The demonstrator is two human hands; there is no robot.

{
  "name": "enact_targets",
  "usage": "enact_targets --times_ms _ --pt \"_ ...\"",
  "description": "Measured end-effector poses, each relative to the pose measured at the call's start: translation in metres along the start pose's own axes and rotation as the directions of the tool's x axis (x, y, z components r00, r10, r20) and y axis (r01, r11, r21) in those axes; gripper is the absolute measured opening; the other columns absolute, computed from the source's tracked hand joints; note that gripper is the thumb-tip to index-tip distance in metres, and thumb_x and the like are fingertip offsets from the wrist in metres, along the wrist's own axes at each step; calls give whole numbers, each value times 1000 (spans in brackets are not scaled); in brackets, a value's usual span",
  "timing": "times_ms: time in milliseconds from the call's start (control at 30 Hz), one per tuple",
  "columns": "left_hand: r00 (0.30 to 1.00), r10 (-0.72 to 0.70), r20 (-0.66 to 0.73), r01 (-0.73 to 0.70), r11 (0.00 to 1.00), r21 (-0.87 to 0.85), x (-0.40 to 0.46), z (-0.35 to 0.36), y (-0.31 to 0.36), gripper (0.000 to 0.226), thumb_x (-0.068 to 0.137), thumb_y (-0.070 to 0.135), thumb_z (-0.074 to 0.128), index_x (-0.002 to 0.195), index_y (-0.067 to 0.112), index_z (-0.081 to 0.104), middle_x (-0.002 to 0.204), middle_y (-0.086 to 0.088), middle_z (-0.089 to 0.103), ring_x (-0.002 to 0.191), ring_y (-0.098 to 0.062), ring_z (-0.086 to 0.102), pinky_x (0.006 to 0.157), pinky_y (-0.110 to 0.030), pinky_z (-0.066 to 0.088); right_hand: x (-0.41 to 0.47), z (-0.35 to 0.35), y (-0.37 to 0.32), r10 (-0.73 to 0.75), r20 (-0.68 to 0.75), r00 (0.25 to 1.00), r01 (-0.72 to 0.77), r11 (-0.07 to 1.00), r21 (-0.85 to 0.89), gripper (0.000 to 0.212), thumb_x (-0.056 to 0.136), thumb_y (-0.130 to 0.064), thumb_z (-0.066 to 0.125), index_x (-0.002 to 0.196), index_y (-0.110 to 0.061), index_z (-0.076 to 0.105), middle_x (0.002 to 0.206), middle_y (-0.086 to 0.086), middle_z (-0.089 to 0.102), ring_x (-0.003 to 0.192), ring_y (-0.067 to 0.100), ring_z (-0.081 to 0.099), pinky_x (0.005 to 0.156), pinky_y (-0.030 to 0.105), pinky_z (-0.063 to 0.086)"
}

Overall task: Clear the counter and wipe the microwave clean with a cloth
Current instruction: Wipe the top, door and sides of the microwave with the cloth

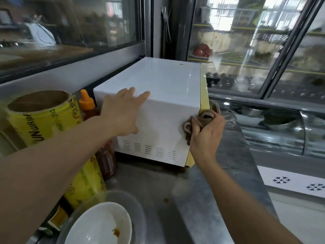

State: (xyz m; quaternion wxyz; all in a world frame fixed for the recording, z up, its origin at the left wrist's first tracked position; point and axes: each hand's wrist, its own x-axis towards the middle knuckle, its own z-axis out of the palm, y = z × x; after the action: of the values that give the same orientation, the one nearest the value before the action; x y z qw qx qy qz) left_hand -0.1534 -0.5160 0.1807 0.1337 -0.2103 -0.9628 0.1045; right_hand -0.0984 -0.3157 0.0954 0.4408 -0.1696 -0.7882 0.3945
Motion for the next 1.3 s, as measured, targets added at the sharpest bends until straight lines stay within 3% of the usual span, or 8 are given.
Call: enact_targets --times_ms 100,300,500,700,833,1000,1200,1300 --pt "997 -2 -78 2 1000 5 -1 8 2 110 63 42 77 141 34 0 148 -11 22 133 -28 27 95 -50 38 -10 5 13 6 24 1000 -6 1000 -13 44 88 -32 59 116 -2 43 116 15 43 106 28 45 93 42 40" --pt "994 -38 -100 32 998 -55 0 18 5 113 65 37 77 143 34 -3 153 -11 8 141 -30 11 105 -56 28 -35 21 44 42 17 999 -42 999 1 41 85 -30 62 112 -5 44 114 13 41 101 23 44 88 35 41" --pt "993 -49 -108 40 996 -84 -2 20 8 112 67 32 77 144 33 -3 154 -10 5 142 -30 7 106 -56 25 -55 32 63 49 -15 999 -49 999 -15 33 82 -22 67 103 -6 47 113 16 45 100 15 38 83 15 28" --pt "995 -47 -86 39 994 -99 -2 17 8 111 67 30 78 144 34 -2 154 -10 5 142 -30 6 106 -56 25 -74 39 79 172 55 984 -170 985 -38 37 81 -20 69 105 3 52 121 19 47 108 34 46 89 48 42" --pt "996 -47 -82 38 994 -103 -2 16 7 110 68 27 77 144 34 -1 154 -9 5 143 -30 6 105 -56 26 -79 34 83 227 149 962 -215 972 -91 43 84 -22 67 115 1 48 122 19 43 108 32 44 93 41 41" --pt "999 -38 -30 34 993 -111 -4 14 5 114 69 25 77 145 34 -7 155 -8 -1 144 -28 1 106 -54 27 -86 7 90 358 398 845 -221 910 -350 51 91 -20 56 132 -3 31 126 22 41 103 39 50 86 45 44" --pt "998 -51 33 56 986 -155 -13 4 9 117 67 26 77 145 31 -9 155 -7 -6 144 -30 -2 110 -52 23 -86 -43 66 202 486 850 -104 970 -222 50 83 -5 54 129 -5 34 120 14 45 99 28 51 78 45 50" --pt "995 -59 75 73 978 -194 -38 7 16 116 67 28 76 145 30 -10 154 -5 -11 143 -29 -4 110 -51 20 -82 -69 56 176 574 800 -27 966 -259 51 77 0 57 124 -10 39 120 9 41 95 27 53 74 40 52"
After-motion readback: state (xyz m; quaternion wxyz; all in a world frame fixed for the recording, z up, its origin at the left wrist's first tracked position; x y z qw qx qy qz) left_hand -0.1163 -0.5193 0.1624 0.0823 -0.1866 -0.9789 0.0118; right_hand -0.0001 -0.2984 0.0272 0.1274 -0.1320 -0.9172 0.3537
